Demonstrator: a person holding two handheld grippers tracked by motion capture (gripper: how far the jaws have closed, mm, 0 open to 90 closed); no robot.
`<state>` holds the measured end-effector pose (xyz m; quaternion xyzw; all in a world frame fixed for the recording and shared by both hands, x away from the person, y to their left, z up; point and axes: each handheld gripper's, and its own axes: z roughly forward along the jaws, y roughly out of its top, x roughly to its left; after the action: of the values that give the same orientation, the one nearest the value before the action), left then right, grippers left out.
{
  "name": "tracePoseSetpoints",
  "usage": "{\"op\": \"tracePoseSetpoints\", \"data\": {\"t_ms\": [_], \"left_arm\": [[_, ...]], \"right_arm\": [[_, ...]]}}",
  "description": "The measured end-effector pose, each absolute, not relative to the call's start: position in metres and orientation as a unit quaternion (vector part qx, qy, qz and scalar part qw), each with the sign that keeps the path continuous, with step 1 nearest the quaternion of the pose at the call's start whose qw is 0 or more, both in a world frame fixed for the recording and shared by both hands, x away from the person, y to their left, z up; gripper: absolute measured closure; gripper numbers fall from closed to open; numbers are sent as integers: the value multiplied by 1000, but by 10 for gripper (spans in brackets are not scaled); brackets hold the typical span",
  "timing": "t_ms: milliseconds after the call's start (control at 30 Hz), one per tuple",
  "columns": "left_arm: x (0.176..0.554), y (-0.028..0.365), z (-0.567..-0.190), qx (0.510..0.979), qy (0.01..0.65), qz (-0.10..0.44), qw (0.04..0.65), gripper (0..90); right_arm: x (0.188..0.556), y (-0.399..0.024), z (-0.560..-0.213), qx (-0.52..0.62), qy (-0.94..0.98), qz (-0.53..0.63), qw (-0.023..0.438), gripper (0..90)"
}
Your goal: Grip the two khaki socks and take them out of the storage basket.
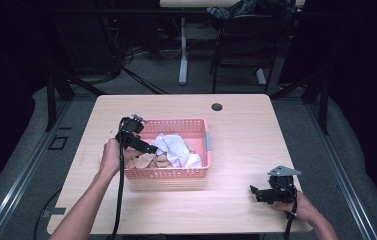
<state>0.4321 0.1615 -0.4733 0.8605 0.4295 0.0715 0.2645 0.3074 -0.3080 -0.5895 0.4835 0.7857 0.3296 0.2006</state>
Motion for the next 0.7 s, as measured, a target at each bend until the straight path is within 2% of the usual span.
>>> {"op": "tracePoseSetpoints", "data": {"t_ms": [100,267,600,700], "left_arm": [[434,159,-479,861,434,72,256,177],[436,156,-487,862,443,73,236,273],[438,145,-509,876,451,59,161,449],[439,142,-513,879,450,71,142,493]], "right_arm": [[308,-308,-589,483,787,330,199,0],[308,-308,-589,483,787,330,199,0],[308,-308,-589,483,787,330,199,0],[308,-308,-590,484,786,330,199,0]]}}
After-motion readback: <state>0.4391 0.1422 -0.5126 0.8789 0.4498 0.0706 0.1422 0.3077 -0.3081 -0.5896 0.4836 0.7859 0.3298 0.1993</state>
